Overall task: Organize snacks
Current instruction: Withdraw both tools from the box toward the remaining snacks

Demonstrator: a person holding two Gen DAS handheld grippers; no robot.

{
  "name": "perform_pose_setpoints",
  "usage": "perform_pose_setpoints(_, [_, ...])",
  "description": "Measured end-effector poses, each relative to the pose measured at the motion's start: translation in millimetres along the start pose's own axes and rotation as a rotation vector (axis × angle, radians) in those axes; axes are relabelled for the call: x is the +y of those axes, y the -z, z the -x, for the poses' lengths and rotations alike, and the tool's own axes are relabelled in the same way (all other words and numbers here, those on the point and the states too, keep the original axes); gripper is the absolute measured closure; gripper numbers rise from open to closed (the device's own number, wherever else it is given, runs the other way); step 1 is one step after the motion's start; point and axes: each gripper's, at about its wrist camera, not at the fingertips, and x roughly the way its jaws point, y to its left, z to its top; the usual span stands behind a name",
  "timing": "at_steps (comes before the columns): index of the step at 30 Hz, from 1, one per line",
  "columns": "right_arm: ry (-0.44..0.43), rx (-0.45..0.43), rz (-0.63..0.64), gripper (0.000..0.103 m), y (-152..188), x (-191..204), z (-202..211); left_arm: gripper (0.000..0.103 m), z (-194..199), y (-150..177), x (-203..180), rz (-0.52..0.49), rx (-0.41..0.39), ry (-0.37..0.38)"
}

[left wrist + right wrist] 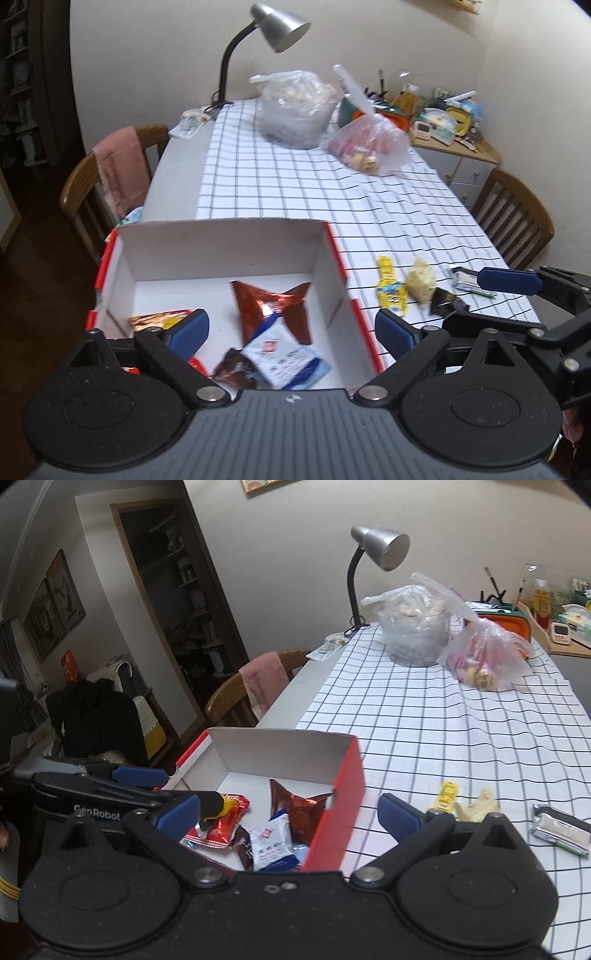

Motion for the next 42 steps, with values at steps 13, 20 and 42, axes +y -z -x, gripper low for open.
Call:
perform_pose_setpoints(13, [0.067, -0.028, -0.03, 0.0, 26.2, -72.3, 55.1, 0.004, -8.8, 14.8, -76.5, -0.022, -0.05, 0.095])
perform_pose_setpoints(20, [0.128, -0.01, 0.002, 0.0, 33.5, -111.6, 70.2, 0.004, -27.4, 14.3, -117.6, -0.047, -0.048, 0.091])
perform_pose_setpoints(42, [0.163, 0.237, 0.229, 0.005, 59.3, -197.8, -11.7, 0.004, -174.2, -18.7, -213.4, -0.3, 0.208, 0.028])
